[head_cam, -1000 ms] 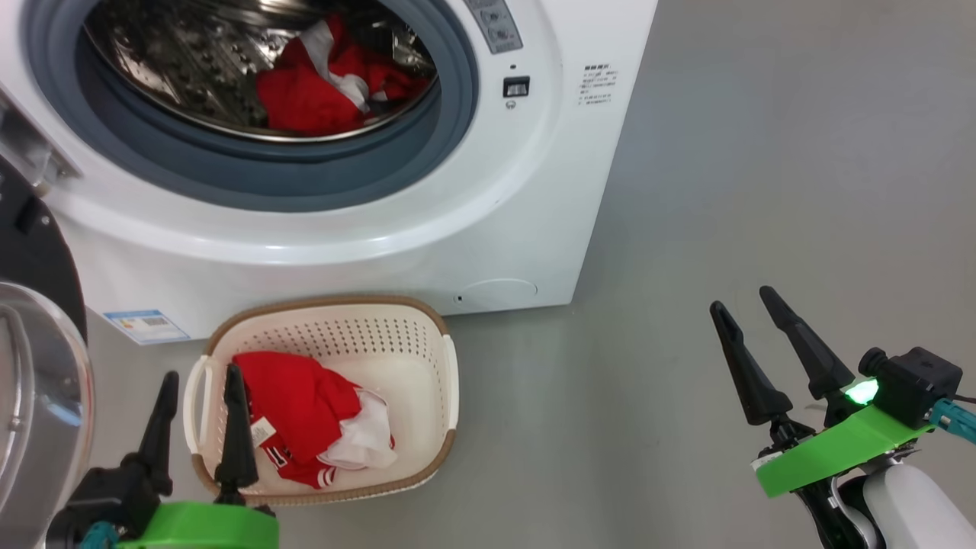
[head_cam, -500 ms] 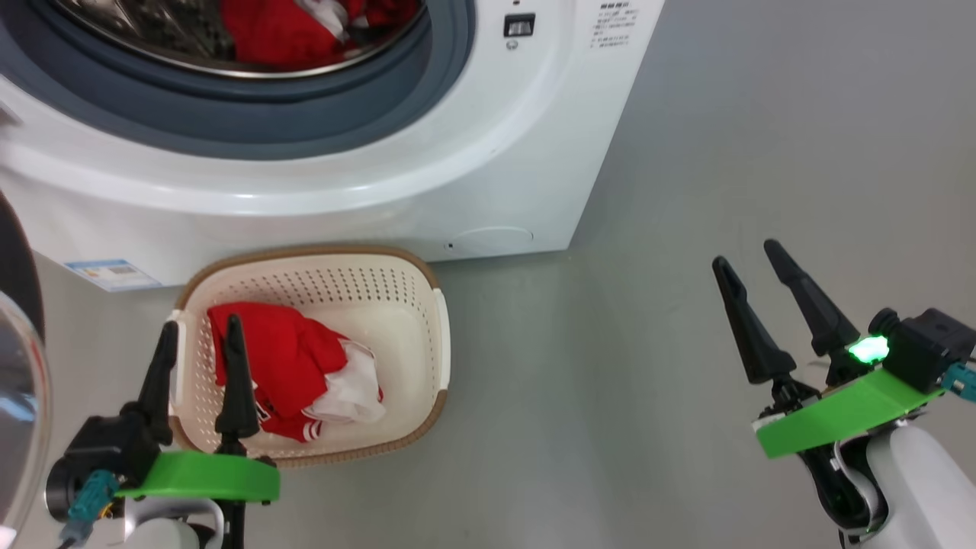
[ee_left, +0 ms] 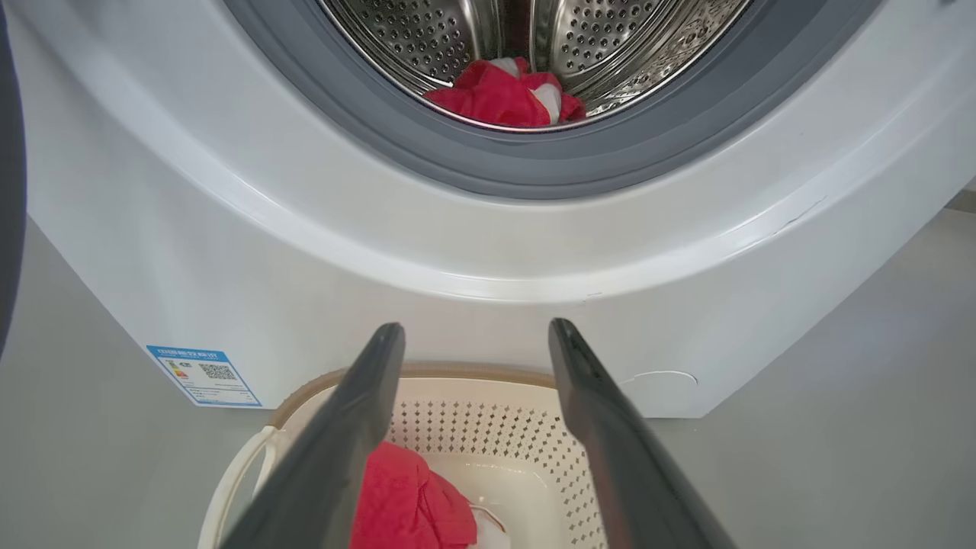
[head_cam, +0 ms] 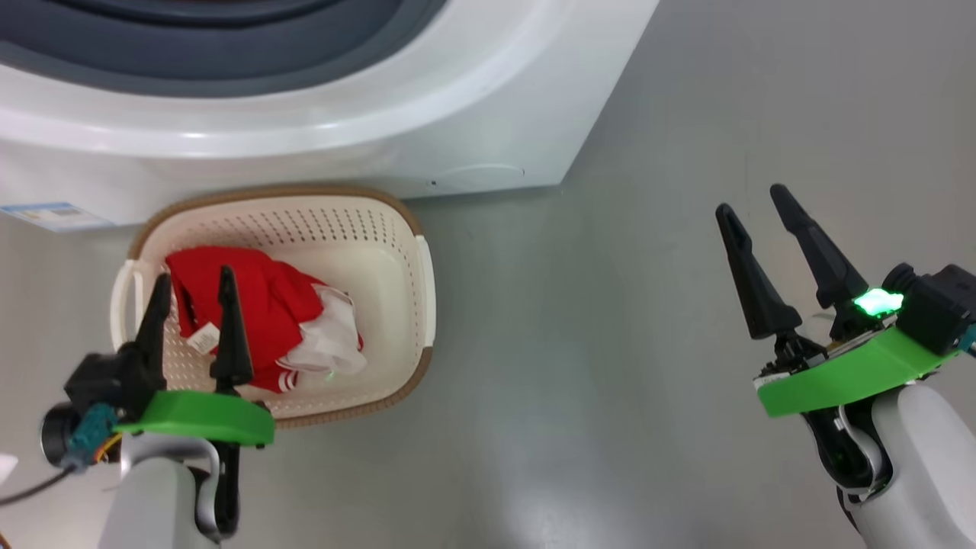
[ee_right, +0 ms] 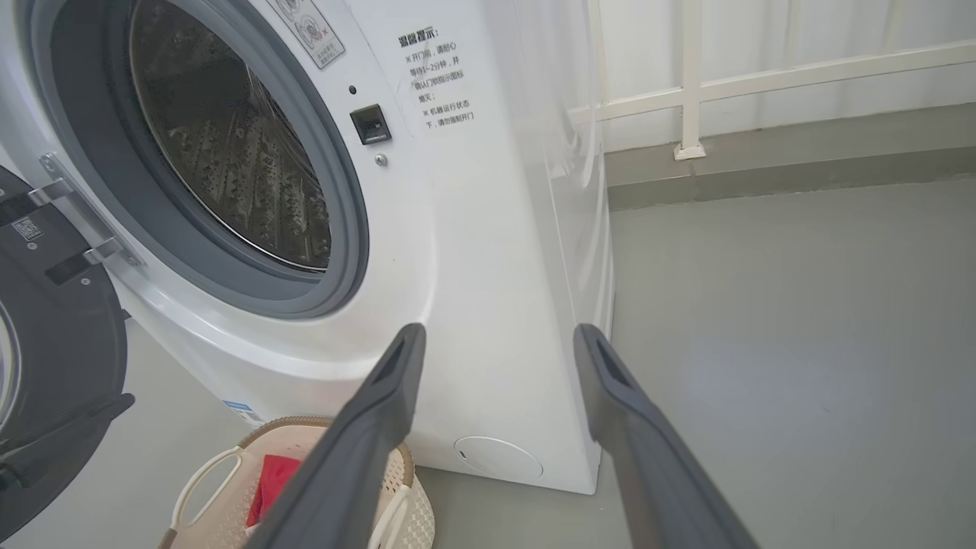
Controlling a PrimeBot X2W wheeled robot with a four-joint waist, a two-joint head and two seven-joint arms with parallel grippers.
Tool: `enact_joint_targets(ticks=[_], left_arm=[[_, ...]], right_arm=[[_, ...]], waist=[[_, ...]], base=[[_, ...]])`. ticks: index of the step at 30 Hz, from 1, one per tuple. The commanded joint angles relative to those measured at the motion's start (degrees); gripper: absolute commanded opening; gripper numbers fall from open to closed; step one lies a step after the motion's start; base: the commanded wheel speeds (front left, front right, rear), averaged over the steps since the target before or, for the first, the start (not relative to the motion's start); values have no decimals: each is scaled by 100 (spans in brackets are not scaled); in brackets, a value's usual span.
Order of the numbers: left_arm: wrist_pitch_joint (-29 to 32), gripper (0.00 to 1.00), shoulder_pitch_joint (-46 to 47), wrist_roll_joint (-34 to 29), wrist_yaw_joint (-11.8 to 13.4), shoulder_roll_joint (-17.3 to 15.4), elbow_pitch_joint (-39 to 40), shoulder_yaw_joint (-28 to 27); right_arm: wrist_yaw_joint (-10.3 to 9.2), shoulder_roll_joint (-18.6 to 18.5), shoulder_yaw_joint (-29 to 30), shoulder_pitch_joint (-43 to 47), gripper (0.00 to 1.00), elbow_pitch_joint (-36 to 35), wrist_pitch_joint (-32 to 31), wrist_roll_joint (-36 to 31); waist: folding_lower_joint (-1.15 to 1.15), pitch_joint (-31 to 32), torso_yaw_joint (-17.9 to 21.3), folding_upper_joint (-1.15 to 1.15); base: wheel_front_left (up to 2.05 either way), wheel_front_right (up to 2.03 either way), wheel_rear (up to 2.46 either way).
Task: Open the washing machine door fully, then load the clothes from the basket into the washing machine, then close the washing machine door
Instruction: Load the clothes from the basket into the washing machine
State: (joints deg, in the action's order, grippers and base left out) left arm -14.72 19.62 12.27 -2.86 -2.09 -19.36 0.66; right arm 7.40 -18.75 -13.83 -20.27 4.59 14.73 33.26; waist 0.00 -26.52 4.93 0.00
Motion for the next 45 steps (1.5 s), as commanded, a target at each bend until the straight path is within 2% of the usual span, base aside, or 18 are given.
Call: enact_joint_targets(ticks=[1, 21, 33, 45], left_arm=[[-28, 100, 164, -37, -35, -156, -51, -191], [-28, 100, 2059, 109, -232, -590, -2384, -305], [12, 100, 3016, 177, -325, -717, -3675, -187], [115, 100, 3834, 350, -405, -938, -4835, -124]], right_arm=[[9, -48, -78, -23, 100, -159, 27, 29], [9, 19, -58, -602, 100, -402, 27, 14], [9, 7, -94, -816, 100, -493, 27, -15], [9, 128, -166, -931, 100, -507, 27, 7]], waist=[[0, -277, 67, 0], [0, -1620, 227, 0], [0, -2110, 259, 0], [0, -2503, 504, 0]], base=[[0, 0, 0], [0, 0, 0], [0, 0, 0], [0, 0, 0]])
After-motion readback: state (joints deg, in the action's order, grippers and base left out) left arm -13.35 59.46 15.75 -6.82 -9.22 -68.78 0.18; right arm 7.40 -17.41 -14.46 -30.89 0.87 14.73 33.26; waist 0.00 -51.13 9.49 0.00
